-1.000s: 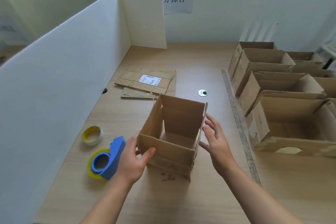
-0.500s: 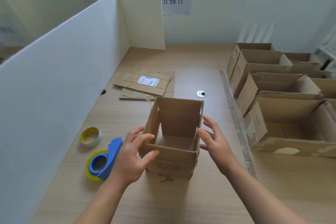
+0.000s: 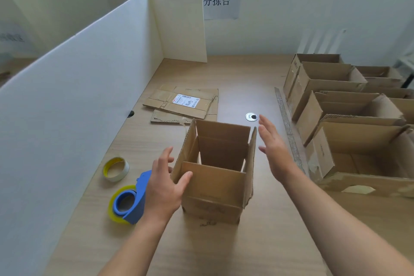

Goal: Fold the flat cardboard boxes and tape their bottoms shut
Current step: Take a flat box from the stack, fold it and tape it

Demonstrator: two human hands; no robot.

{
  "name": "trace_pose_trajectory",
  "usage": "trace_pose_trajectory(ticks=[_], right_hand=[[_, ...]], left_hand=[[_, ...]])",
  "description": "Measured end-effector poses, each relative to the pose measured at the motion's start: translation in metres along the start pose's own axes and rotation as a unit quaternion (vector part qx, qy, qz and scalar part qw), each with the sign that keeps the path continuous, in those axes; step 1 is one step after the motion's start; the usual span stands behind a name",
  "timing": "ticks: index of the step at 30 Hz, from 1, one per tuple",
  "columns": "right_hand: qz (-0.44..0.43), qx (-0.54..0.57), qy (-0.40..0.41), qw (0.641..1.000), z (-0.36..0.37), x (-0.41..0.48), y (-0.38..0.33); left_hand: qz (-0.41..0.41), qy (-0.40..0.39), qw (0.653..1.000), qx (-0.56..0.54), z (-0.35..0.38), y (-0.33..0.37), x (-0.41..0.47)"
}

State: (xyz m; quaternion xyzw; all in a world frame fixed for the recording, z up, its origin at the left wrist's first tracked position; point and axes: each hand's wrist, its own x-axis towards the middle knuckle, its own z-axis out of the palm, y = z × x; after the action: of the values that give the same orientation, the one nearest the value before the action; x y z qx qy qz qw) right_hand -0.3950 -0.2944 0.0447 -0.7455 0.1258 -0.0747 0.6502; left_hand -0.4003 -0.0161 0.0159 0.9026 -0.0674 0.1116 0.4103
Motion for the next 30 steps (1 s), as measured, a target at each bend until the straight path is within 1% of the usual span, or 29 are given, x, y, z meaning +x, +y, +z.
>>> trace_pose_trajectory(ticks=[3,8,10,13,15,16,17,19,22,24,27,30], right_hand=[[-0.007,-0.021,-0.083,0.996,-0.001,0.013,-0.005],[-0.03,-0.11,-0.132,0.985,-0.008,0.016,-0.003],[-0.024,-0.125,-0.173,0.977,-0.014,0.015,-0.005],[0.009,-0.141,-0.253,0.957,-0.026,0.013,-0.008],[0.027,-0.165,-0.29,0.942,-0.032,0.01,-0.005],[0.027,-0.181,-0.295,0.938,-0.034,0.008,-0.002],[0.019,-0.199,-0.288,0.937,-0.035,0.006,0.002],[-0.009,-0.229,-0.246,0.942,-0.033,0.0,0.009],[-0.029,-0.233,-0.177,0.956,-0.027,-0.008,0.022],[-0.047,-0.232,-0.147,0.961,-0.02,-0.013,0.03],[-0.063,-0.226,-0.129,0.963,-0.014,-0.019,0.038],[-0.061,-0.233,-0.122,0.963,-0.012,-0.021,0.045]], left_hand=[[-0.065,-0.015,0.997,-0.023,0.013,-0.007,-0.004],[-0.142,-0.074,0.985,-0.059,0.021,-0.02,-0.01],[-0.156,-0.079,0.981,-0.081,0.02,-0.022,-0.005],[-0.17,-0.062,0.978,-0.103,0.018,-0.022,0.004],[-0.159,-0.061,0.978,-0.118,0.017,-0.023,0.013],[-0.149,-0.071,0.979,-0.123,0.017,-0.024,0.016],[-0.141,-0.085,0.977,-0.133,0.017,-0.024,0.018],[-0.142,-0.104,0.967,-0.182,0.016,-0.024,0.021],[-0.14,-0.125,0.948,-0.257,0.011,-0.021,0.021],[-0.126,-0.131,0.938,-0.294,0.007,-0.019,0.021],[-0.111,-0.131,0.929,-0.329,0.001,-0.018,0.024],[-0.111,-0.128,0.929,-0.327,-0.001,-0.016,0.026]])
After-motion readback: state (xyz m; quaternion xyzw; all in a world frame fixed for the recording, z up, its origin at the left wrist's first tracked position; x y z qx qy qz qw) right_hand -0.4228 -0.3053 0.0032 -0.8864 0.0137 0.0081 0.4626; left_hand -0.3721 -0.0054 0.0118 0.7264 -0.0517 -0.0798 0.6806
